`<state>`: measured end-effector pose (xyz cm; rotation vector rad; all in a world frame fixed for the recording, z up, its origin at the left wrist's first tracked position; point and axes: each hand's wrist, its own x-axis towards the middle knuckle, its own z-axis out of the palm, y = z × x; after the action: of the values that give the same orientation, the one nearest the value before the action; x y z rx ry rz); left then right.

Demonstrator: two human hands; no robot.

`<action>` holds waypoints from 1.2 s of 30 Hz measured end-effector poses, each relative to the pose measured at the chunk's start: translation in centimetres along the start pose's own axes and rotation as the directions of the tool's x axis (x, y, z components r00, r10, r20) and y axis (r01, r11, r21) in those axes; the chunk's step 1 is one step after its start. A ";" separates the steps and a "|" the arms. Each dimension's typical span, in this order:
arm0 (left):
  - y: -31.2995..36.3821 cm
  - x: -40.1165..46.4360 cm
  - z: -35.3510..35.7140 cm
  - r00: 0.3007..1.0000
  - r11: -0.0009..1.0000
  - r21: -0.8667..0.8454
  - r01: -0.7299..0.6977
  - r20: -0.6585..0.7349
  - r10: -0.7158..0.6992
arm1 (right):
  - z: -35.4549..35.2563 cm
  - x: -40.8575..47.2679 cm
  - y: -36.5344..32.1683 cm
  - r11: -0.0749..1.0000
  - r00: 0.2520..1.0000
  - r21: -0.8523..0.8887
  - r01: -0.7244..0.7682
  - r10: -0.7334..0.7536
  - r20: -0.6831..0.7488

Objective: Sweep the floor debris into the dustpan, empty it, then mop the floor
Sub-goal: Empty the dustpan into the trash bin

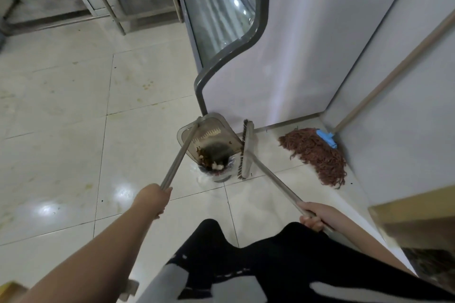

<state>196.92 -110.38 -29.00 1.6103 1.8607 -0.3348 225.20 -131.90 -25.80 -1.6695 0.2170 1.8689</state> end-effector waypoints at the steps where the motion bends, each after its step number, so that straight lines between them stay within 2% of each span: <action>1: 0.3 0.3 0.0 1.000 0.998 -0.068 0.013 0.005 -0.013 | 0.3 0.0 0.0 1.000 1.000 -0.017 0.017 -0.017 -0.011; 4: -0.4 0.8 0.2 0.997 0.979 -0.188 0.078 0.027 -0.075 | 0.1 0.3 0.0 0.997 0.999 -0.077 0.006 -0.009 -0.032; 6: -1.5 0.9 0.1 0.993 0.970 -0.215 0.114 0.039 -0.108 | 0.0 0.2 -0.4 0.999 0.998 -0.013 -0.051 0.050 -0.024; 9: -1.6 1.6 -0.2 0.993 0.976 -0.188 0.114 0.019 -0.113 | 0.5 0.1 -0.8 0.995 0.997 0.067 -0.070 0.072 -0.016; 13: 0.4 2.9 -0.7 0.996 0.980 -0.179 0.090 0.011 -0.089 | 1.0 0.5 -0.6 1.000 0.999 0.004 0.019 -0.018 -0.045; 19: -4.5 1.0 -0.2 0.993 0.988 -0.102 0.115 -0.021 -0.118 | 0.7 0.4 -0.8 0.998 0.998 0.011 -0.066 0.066 -0.025; 22: -3.4 0.9 0.0 0.996 0.995 -0.049 0.082 -0.035 -0.084 | 1.4 1.0 -1.1 0.995 0.998 0.080 -0.065 0.066 -0.010; 27: -1.1 0.9 0.2 0.998 0.987 -0.141 0.070 0.004 -0.070 | 1.2 1.1 -1.4 0.994 0.998 0.094 -0.055 0.058 -0.029; 32: -4.4 -0.6 0.0 0.998 0.999 -0.018 0.026 -0.055 -0.027 | 1.2 0.6 -0.8 0.993 0.998 0.096 -0.063 0.064 -0.008; 36: -1.9 0.0 0.0 1.000 0.999 0.034 -0.001 -0.021 0.002 | 1.8 0.7 -1.0 0.988 0.997 0.134 -0.074 0.073 0.011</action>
<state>195.10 -110.77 -29.37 1.6441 1.8789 -0.3518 224.23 -129.98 -25.83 -1.5836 0.3978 1.8696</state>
